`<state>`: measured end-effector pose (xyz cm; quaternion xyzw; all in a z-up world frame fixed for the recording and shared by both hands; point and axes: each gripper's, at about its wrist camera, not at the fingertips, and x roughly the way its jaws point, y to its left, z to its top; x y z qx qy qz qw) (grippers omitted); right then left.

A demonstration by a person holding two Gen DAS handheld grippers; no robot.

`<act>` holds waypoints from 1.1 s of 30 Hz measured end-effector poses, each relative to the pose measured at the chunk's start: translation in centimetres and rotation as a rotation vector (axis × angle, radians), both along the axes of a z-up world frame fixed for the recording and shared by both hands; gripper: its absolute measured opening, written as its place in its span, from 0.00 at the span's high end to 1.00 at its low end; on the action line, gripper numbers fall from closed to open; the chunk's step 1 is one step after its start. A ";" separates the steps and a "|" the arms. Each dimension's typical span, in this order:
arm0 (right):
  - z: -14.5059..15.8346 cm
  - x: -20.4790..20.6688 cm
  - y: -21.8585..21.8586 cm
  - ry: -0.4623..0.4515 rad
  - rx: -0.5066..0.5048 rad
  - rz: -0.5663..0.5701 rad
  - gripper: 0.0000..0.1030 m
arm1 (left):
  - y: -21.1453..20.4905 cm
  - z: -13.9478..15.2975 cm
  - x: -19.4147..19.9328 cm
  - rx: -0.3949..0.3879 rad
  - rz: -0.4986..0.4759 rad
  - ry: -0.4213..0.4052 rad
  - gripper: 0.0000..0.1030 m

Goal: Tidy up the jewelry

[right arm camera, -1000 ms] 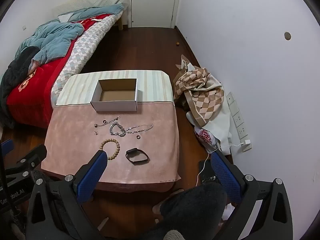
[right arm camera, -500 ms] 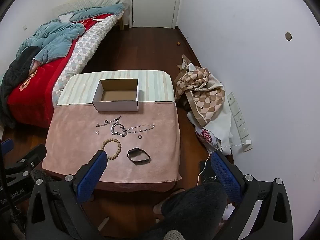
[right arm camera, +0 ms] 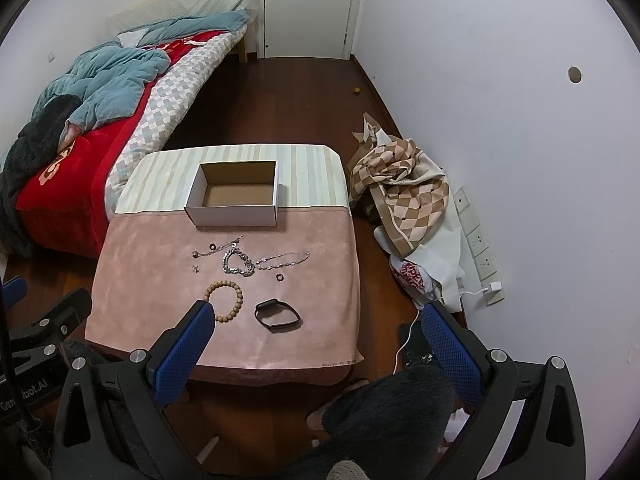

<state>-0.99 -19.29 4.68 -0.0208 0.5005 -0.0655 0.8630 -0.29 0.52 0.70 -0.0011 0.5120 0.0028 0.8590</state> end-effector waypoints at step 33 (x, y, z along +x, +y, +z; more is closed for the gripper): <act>0.6 -0.2 -0.3 -0.012 0.004 -0.015 0.00 | 0.0 0.7 0.0 -0.006 -0.010 -0.021 0.00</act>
